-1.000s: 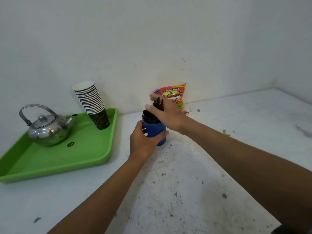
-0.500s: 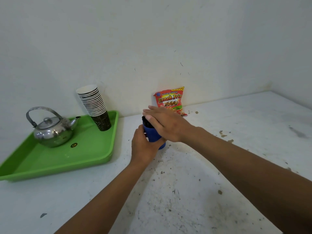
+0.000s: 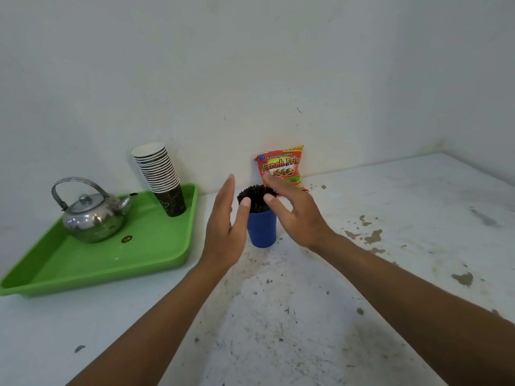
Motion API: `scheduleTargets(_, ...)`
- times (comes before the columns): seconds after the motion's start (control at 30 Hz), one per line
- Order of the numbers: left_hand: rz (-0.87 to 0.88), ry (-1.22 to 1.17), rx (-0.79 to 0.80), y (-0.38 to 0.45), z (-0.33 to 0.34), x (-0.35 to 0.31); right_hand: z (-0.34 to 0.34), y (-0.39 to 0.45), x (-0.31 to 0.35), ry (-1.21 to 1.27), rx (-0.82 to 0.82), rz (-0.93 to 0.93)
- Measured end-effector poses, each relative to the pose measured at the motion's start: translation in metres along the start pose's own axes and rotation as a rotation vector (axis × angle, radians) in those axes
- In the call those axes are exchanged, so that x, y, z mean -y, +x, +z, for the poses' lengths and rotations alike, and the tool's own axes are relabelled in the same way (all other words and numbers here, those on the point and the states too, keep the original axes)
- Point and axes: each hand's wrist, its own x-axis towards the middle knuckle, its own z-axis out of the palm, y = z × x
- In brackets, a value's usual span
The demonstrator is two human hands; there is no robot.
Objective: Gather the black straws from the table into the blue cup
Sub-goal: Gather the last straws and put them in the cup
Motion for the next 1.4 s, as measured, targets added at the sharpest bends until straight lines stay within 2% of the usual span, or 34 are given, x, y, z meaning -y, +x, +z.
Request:
scheduleTargets(0.07,0.067,0.072,0.03,0.004,0.005,0.003,0.002,-0.004,-0.004,-0.051,0.045,-0.008)
scheduleTargets(0.17,0.058,0.071,0.039,0.007,0.008,0.009,0.003,-0.003,-0.003,-0.06,0.062,-0.013)
scheduleTargets(0.37,0.065,0.085,-0.132,0.016,0.009,0.003,0.004,0.009,0.001,-0.037,-0.035,0.0)
scheduleTargets(0.5,0.039,0.159,-0.216,0.025,0.008,-0.003,0.007,0.017,0.005,-0.098,-0.081,0.047)
scheduleTargets(0.77,-0.081,0.16,-0.243,0.026,0.009,-0.007,0.012,0.022,0.006,-0.027,-0.14,0.186)
scheduleTargets(0.87,-0.153,0.08,-0.222,0.021,0.008,-0.009,0.01,0.018,0.008,-0.019,-0.115,0.163)
scheduleTargets(0.97,-0.261,-0.134,-0.209,0.012,0.002,-0.01,0.001,0.012,0.01,-0.005,-0.016,0.142)
scheduleTargets(1.03,-0.312,-0.233,-0.196,0.003,-0.003,-0.009,-0.006,0.003,0.009,0.052,-0.008,0.169)
scheduleTargets(1.13,-0.346,-0.243,-0.102,-0.015,-0.004,-0.006,-0.012,-0.018,0.001,0.025,-0.052,0.229)
scheduleTargets(1.23,-0.35,-0.27,-0.031,-0.029,0.005,-0.004,-0.007,-0.036,-0.004,0.002,0.042,0.287)
scheduleTargets(1.33,-0.368,-0.31,-0.029,-0.03,0.016,-0.007,0.003,-0.037,-0.003,0.052,0.105,0.293)
scheduleTargets(1.4,-0.388,-0.314,-0.051,-0.026,0.019,-0.007,0.01,-0.031,-0.003,0.094,0.089,0.305)
